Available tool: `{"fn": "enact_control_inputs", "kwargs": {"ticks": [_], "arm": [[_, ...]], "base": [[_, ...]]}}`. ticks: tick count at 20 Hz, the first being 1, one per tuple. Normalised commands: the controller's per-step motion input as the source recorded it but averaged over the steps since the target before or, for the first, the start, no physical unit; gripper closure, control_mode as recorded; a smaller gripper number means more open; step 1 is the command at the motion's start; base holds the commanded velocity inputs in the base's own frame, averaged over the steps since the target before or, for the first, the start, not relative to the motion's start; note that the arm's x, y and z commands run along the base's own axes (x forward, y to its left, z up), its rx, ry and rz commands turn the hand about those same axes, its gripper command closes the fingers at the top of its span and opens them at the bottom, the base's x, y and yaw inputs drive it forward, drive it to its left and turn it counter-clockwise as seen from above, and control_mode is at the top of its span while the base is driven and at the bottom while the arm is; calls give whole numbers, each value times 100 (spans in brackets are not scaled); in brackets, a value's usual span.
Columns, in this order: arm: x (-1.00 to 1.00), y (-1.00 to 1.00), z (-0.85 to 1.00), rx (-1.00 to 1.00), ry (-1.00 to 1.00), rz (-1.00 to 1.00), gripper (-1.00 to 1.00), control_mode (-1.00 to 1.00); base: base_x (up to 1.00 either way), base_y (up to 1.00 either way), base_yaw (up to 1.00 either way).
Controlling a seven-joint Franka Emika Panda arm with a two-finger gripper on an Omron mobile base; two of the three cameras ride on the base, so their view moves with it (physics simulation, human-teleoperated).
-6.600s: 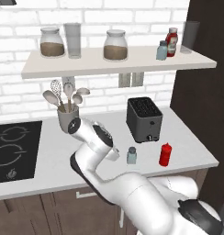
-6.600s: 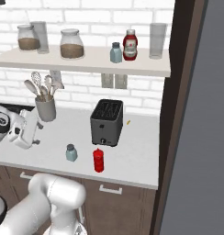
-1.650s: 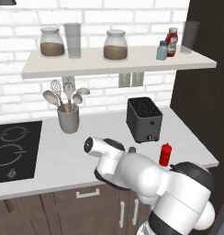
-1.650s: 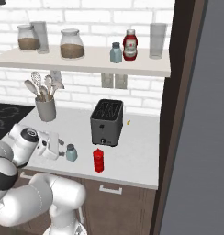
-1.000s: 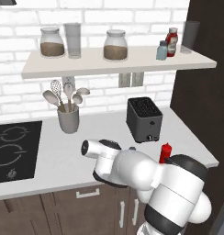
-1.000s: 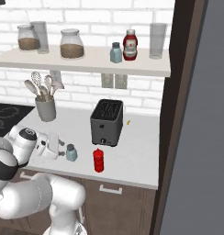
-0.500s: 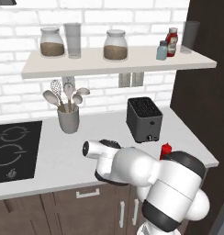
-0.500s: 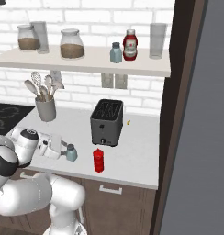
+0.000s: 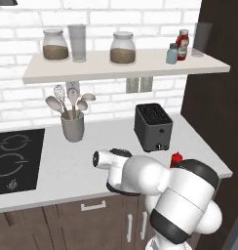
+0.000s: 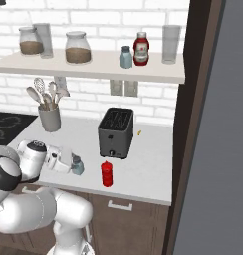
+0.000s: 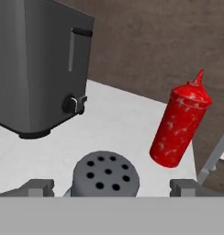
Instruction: Put the shaker and condiment bottle from the counter next to their counterparts in the cabinet.
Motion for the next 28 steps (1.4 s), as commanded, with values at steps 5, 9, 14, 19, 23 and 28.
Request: {"fn": "enact_control_inputs", "kwargs": {"ticks": [5, 9, 14, 19, 23, 28], "arm": [[0, -3, -18, -9, 2, 0, 100, -100], [0, 0, -3, -3, 1, 0, 100, -100], [0, 0, 0, 0, 0, 0, 100, -100], [0, 0, 36, 1, -4, 0, 100, -100], [0, 0, 80, 0, -1, 1, 100, -100], [0, 0, 60, -6, 0, 7, 100, -100]], "base": [[0, 0, 0], [0, 0, 0], [0, 0, 0], [0, 0, 0], [0, 0, 0], [0, 0, 0]]}}
